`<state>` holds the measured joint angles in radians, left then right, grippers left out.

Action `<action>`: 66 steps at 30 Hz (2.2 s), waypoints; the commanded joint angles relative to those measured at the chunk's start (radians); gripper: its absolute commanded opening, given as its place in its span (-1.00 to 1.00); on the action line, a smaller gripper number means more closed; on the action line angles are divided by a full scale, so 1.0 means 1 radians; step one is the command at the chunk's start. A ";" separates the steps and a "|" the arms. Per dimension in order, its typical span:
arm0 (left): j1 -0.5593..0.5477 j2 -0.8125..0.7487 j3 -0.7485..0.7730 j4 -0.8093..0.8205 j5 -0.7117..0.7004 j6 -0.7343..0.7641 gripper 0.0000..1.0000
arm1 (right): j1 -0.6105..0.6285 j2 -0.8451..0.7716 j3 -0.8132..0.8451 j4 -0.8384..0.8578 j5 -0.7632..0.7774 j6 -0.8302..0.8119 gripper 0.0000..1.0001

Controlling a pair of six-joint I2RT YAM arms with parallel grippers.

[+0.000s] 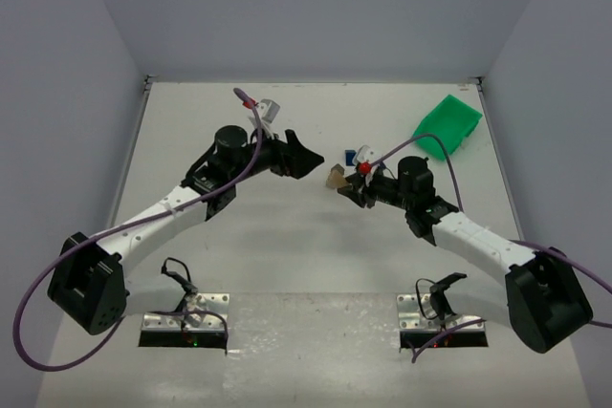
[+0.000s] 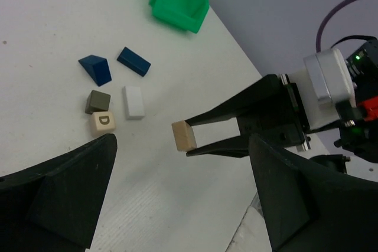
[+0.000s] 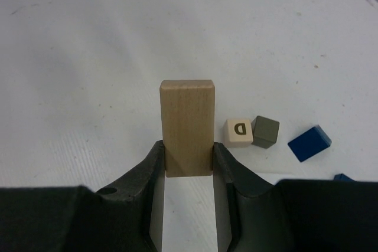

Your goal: Build the wood block tower

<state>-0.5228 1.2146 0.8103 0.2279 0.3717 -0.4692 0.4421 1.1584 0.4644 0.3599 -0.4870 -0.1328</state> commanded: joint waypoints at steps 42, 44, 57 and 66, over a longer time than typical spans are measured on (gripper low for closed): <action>-0.201 0.352 0.285 -0.400 -0.994 -0.038 -1.00 | 0.030 -0.124 0.020 -0.131 0.622 0.335 0.97; -0.196 0.412 0.303 -0.429 -1.017 -0.060 -1.00 | 0.029 -0.110 0.029 -0.144 0.643 0.338 0.97; -0.094 0.436 0.152 -0.374 -0.909 -0.086 -1.00 | 0.029 -0.068 0.029 -0.137 0.658 0.327 0.97; -0.094 0.333 0.017 -0.282 -0.869 -0.055 -1.00 | 0.030 -0.034 0.063 -0.164 0.653 0.317 0.97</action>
<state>-0.6144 1.6101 0.8481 -0.1456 -0.5080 -0.5416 0.4728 1.1129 0.4712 0.1797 0.1543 0.1871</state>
